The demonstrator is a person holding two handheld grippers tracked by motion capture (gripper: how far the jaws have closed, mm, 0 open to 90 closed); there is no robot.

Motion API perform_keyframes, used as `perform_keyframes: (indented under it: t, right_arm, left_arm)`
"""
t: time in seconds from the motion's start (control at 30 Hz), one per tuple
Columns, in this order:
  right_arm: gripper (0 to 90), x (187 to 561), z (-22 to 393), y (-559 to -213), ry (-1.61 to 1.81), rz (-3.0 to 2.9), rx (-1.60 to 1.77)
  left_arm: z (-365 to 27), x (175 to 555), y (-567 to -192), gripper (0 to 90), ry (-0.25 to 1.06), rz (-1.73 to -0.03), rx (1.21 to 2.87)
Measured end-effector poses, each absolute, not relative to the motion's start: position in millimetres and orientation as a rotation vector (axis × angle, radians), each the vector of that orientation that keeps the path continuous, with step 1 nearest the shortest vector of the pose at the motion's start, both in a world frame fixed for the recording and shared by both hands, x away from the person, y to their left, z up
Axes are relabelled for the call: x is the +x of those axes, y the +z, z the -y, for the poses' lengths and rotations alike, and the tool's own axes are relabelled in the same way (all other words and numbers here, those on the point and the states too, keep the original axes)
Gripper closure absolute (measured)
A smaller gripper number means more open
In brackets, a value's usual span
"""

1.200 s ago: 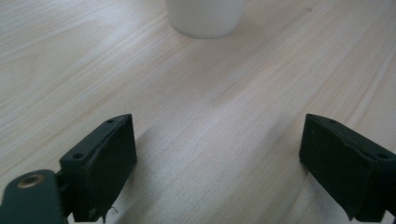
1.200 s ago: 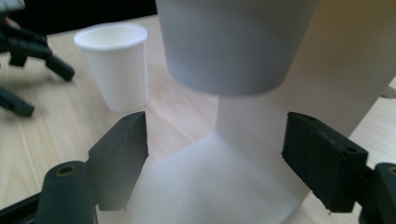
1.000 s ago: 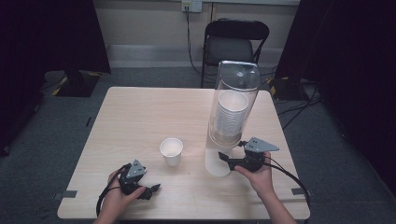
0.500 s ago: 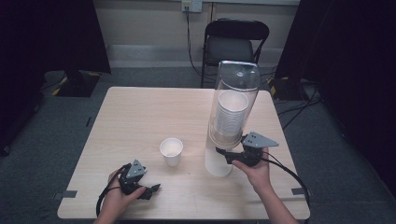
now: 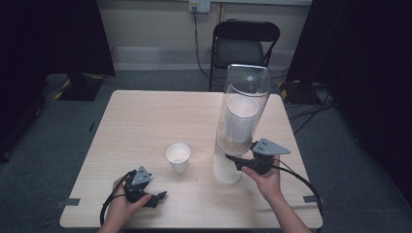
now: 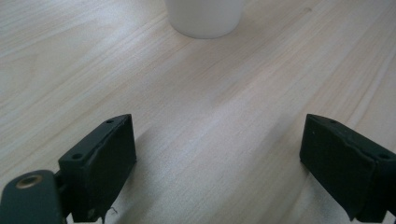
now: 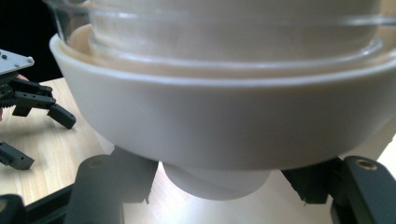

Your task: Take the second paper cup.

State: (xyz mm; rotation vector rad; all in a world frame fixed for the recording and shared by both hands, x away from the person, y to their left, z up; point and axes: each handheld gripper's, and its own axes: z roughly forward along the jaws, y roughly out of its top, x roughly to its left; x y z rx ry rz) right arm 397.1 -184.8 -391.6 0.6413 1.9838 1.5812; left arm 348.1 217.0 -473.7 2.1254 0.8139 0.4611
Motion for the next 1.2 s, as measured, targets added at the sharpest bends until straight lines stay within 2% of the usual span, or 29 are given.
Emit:
perform_keyframes:
  t: [0.7,0.77,0.83,0.87,1.0,1.2]
  right_arm:
    - [35.6,396.5,184.1,-393.9,1.539,-2.004,0.643]
    - [37.3,400.2,181.4,-412.9,1.381,-2.108,0.674]
    - [37.2,402.0,184.6,-453.7,1.272,-2.245,0.731]
    - [37.1,400.8,184.0,-456.2,1.226,-2.272,0.707]
    - [36.6,402.9,190.1,-428.6,1.318,-2.252,0.688]
    - [36.1,402.1,203.5,-442.4,1.278,-2.292,0.706]
  left_arm:
    - [-216.9,347.9,-473.3,10.1,0.465,-0.816,2.131]
    - [-216.9,347.8,-473.1,10.1,0.468,-0.818,2.134]
    - [-216.8,347.8,-473.7,10.1,0.464,-0.815,2.128]
    - [-216.7,347.9,-473.3,10.1,0.467,-0.816,2.130]
    - [-216.8,348.6,-473.2,9.7,0.463,-0.812,2.134]
    - [-216.7,348.7,-473.2,9.6,0.464,-0.814,2.135]
